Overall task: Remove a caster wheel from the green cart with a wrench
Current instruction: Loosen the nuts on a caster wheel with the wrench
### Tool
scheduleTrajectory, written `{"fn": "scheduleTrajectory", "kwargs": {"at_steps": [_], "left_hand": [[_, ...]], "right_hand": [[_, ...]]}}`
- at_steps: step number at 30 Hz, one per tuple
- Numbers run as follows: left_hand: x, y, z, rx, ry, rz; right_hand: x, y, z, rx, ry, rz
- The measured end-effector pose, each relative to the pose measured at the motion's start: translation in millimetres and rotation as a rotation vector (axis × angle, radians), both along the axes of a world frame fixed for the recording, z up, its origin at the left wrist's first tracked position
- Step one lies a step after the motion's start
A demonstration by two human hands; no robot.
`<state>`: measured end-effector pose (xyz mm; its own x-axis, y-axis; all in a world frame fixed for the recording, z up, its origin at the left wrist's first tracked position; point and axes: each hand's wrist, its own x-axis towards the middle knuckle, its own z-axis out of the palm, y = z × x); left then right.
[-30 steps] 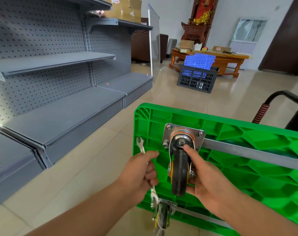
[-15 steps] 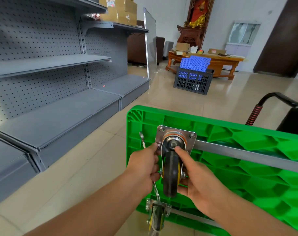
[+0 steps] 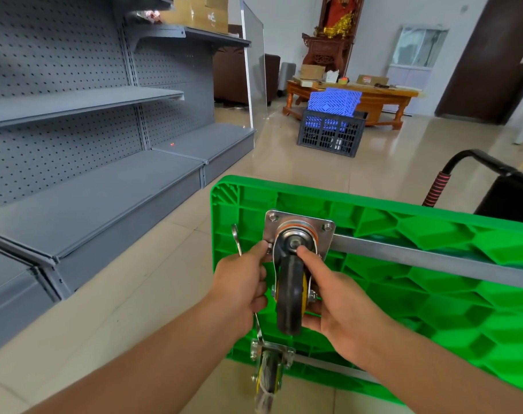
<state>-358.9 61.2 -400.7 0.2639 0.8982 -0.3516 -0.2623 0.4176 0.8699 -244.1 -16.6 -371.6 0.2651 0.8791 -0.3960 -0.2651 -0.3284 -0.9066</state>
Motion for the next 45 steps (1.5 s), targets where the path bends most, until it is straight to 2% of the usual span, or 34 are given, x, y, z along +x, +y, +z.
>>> {"fn": "scheduleTrajectory", "kwargs": {"at_steps": [7, 16, 20, 24, 30, 38, 42, 45], "left_hand": [[0, -3, -1, 0.001, -0.001, -0.092], [4, 0, -4, -0.008, -0.001, 0.000], [5, -3, -1, -0.034, -0.048, -0.035], [3, -4, -4, 0.010, -0.007, -0.092], [5, 1, -9, 0.035, 0.028, 0.015], [3, -2, 3, -0.042, -0.053, -0.059], [-1, -6, 3, -0.018, -0.034, -0.083], [1, -3, 3, -0.030, 0.005, -0.029]], "right_hand": [[0, 0, -1, 0.008, -0.003, 0.017], [1, -1, -1, 0.002, -0.006, 0.011], [1, -1, 0, 0.001, -0.013, 0.016], [0, -1, 1, 0.007, -0.015, 0.025], [-1, -1, 1, 0.003, -0.008, 0.015], [-1, 0, 1, 0.008, -0.013, 0.015], [-1, 0, 1, 0.008, -0.009, 0.012], [0, 0, 1, 0.007, 0.000, 0.007]]}}
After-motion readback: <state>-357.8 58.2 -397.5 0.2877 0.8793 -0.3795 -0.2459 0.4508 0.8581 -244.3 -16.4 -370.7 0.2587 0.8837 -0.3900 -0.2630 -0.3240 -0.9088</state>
